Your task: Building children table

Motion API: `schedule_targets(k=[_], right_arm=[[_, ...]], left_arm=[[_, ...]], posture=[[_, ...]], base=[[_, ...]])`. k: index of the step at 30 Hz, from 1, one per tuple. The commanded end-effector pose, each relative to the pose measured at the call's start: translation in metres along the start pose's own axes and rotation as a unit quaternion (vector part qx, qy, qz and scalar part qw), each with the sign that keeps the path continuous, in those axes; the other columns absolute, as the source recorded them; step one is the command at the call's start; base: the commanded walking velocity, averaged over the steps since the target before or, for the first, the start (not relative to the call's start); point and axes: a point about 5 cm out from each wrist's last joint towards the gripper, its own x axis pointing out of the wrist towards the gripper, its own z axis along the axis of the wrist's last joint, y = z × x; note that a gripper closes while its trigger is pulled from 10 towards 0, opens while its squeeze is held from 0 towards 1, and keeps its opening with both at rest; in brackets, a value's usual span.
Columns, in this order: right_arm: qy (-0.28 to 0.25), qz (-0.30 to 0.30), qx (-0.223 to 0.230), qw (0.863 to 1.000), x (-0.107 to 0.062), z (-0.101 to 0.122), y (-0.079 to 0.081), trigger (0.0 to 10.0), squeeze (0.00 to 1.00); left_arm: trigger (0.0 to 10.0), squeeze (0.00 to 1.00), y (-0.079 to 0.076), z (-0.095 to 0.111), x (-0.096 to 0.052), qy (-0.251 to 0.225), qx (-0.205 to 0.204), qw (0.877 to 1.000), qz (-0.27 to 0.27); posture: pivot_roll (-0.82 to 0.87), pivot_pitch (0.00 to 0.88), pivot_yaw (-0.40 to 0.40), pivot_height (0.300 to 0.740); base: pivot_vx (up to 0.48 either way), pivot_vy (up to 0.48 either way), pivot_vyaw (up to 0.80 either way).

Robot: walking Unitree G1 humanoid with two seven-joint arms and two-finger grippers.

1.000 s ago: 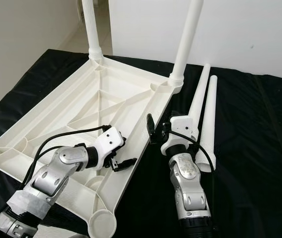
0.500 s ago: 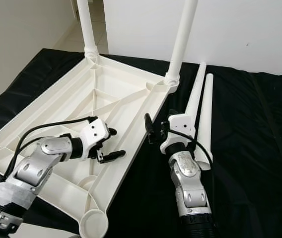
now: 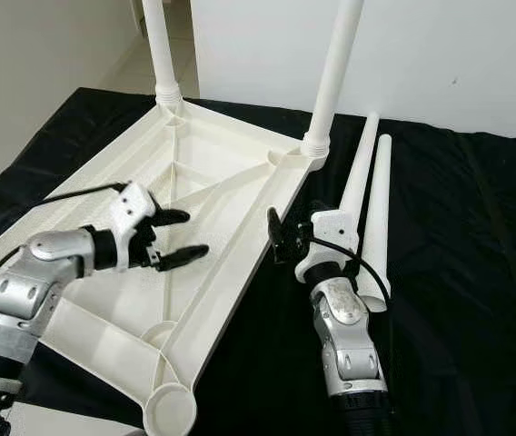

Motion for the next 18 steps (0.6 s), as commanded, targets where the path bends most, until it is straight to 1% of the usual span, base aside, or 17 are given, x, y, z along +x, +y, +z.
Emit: schedule_targets(k=[1,3,6,7,9,10,12,13,15,16,17,18], right_arm=[[-0.002,-0.006,0.007,1.0,0.001,0.0,0.0,10.0,0.0],[-0.002,-0.006,0.009,1.0,0.002,0.0,0.001,10.0,0.0],[-0.003,-0.003,0.01,1.0,0.004,0.0,0.003,10.0,0.0],[-0.003,-0.003,0.01,1.0,0.004,0.0,0.003,10.0,0.0],[-0.004,0.002,0.008,1.0,0.003,0.0,0.004,10.0,0.0],[-0.004,0.002,0.008,1.0,0.003,0.0,0.004,10.0,0.0],[-0.005,0.003,0.006,1.0,0.003,-0.001,0.004,10.0,0.0],[-0.005,0.003,0.006,1.0,0.003,-0.001,0.004,10.0,0.0],[-0.004,0.002,0.004,1.0,0.002,-0.001,0.002,10.0,0.0],[-0.004,0.002,0.004,1.0,0.002,-0.001,0.002,10.0,0.0],[-0.003,0.001,0.002,1.0,0.002,-0.002,0.001,10.0,0.0],[-0.002,-0.001,0.001,1.0,0.001,-0.003,0.0,10.0,0.0]], left_arm=[[10.0,0.0,-0.006,-0.007,-0.005,0.013,-0.011,1.0,-0.022],[10.0,0.0,-0.008,-0.009,-0.007,0.018,-0.016,0.999,-0.028],[10.0,0.0,-0.016,-0.024,-0.024,0.066,-0.016,0.996,-0.065],[10.0,0.0,-0.016,-0.024,-0.024,0.066,-0.016,0.996,-0.065],[10.0,0.0,-0.019,-0.034,-0.037,0.102,-0.017,0.991,-0.08],[10.0,0.0,-0.019,-0.034,-0.037,0.102,-0.017,0.991,-0.08],[10.0,0.0,-0.017,-0.039,-0.049,0.119,-0.022,0.989,-0.082],[10.0,0.0,-0.017,-0.039,-0.049,0.119,-0.022,0.989,-0.082],[10.0,0.0,-0.016,-0.039,-0.059,0.126,-0.031,0.988,-0.083],[10.0,0.0,-0.016,-0.039,-0.059,0.126,-0.031,0.988,-0.083],[10.0,0.0,-0.016,-0.039,-0.063,0.131,-0.034,0.987,-0.085],[10.0,0.0,-0.016,-0.039,-0.071,0.139,-0.036,0.986,-0.087]], posture=[[-0.03,0.061,-0.007,0.74],[-0.03,0.061,-0.007,0.74],[-0.02,0.064,-0.01,0.74],[-0.02,0.064,-0.01,0.74],[-0.01,0.072,-0.007,0.74],[-0.01,0.072,-0.007,0.74],[-0.01,0.077,-0.004,0.74],[-0.01,0.077,-0.004,0.74],[-0.01,0.08,-0.002,0.74],[-0.01,0.08,-0.002,0.74],[-0.01,0.081,0.0,0.74],[-0.01,0.085,0.005,0.74]], base=[[0.0,0.0,0.0],[0.0,0.0,0.0],[0.0,0.0,0.0],[0.0,0.0,0.0],[0.0,0.0,0.0],[0.0,0.0,0.0],[0.0,0.0,0.0],[0.0,0.0,0.0],[0.0,0.0,0.0],[0.0,0.0,0.0],[0.0,0.0,0.0],[0.0,0.0,0.0]])
